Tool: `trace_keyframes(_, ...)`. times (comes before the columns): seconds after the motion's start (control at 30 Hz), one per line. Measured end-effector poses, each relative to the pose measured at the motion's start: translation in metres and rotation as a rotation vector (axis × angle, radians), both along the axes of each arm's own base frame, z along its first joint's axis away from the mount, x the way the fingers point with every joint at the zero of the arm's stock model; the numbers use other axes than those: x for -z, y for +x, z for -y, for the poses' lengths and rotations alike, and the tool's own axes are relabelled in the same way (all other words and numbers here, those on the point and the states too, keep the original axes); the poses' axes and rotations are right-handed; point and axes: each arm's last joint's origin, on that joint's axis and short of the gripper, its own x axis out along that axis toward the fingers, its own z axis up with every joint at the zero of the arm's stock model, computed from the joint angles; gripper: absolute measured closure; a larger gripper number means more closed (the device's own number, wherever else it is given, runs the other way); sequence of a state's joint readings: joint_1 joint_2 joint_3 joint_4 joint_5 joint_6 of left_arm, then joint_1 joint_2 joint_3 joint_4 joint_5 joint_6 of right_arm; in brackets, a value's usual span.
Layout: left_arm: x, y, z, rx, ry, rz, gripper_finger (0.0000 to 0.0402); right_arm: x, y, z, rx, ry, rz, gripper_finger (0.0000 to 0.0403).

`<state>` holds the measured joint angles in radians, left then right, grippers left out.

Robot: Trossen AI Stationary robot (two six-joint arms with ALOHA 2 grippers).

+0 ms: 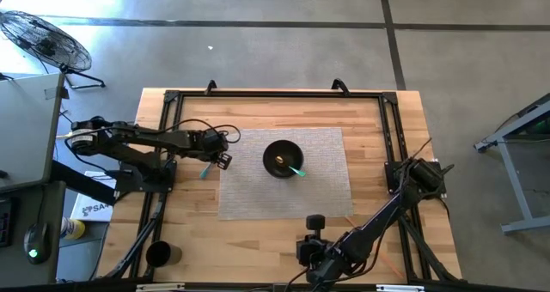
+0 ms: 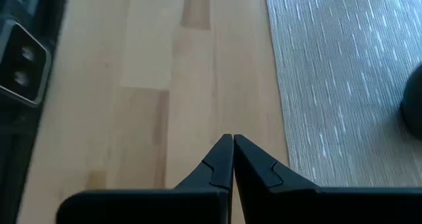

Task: Pick & Place Utensil
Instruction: Put the silver fork into the black bowl

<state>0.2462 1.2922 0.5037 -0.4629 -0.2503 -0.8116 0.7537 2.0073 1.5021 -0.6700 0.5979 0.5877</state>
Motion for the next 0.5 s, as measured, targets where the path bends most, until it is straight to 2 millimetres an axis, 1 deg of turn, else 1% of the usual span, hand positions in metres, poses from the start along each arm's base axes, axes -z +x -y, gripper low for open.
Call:
trace_keyframes(0.1,-0.002,0.001,0.000,0.003,-0.004,-0.004,0.0393,-0.003,-0.010,0.003,0.039,-0.013,-0.042,0.0401)
trace_keyframes(0.2,-0.014,0.001,0.000,0.019,-0.017,-0.031,0.0398,-0.010,-0.026,0.005,0.114,-0.039,-0.063,0.0401)
trace_keyframes(0.4,-0.069,0.020,-0.005,0.062,0.020,0.046,0.0400,-0.014,-0.056,0.003,0.228,-0.115,-0.052,0.0402)
trace_keyframes(0.5,-0.101,0.037,-0.004,0.106,0.036,0.158,0.0400,-0.012,-0.066,-0.002,0.253,-0.110,-0.029,0.0401)
